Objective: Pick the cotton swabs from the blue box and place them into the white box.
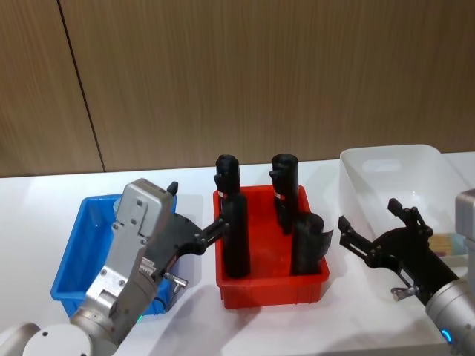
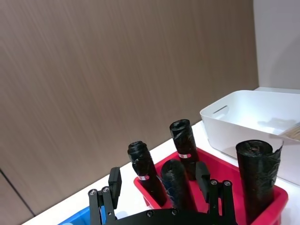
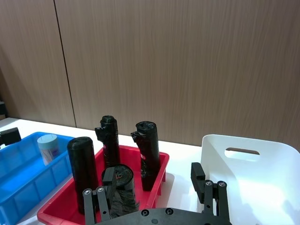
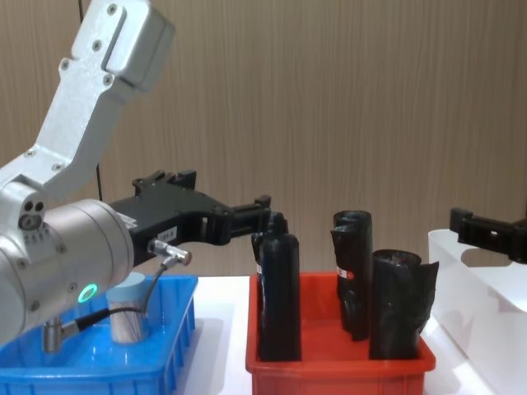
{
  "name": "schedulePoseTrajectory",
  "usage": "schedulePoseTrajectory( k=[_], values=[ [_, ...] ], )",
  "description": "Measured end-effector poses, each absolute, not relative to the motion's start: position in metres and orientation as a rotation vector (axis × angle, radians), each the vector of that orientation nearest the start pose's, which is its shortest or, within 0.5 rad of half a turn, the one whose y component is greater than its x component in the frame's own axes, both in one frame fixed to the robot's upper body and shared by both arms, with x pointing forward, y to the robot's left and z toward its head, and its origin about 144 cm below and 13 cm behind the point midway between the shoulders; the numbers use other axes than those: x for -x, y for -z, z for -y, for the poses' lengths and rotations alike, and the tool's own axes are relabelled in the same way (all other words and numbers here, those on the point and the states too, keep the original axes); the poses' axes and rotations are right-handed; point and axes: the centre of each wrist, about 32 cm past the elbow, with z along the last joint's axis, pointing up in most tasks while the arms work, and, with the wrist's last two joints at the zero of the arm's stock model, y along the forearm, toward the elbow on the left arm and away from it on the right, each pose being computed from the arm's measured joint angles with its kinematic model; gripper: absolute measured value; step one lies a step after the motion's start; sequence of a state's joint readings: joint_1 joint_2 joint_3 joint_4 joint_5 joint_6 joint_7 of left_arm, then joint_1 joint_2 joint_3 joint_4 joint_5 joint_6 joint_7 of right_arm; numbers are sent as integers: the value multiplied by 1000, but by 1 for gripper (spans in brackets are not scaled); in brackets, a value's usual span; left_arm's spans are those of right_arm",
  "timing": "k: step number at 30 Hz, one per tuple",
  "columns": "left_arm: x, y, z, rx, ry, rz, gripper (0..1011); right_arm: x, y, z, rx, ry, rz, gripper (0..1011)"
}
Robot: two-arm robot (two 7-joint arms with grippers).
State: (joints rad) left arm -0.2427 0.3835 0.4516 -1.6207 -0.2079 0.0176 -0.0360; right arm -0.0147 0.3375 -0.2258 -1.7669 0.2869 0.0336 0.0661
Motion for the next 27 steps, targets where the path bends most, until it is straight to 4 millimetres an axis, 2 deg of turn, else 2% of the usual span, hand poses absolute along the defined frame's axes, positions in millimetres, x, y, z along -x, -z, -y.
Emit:
schedulePoseTrajectory(
  k=[27],
  values=[
    [-492,-1205,-198,-60,-1123,269,1004,-446,-1192,239,9,1176,58,1001]
  ],
)
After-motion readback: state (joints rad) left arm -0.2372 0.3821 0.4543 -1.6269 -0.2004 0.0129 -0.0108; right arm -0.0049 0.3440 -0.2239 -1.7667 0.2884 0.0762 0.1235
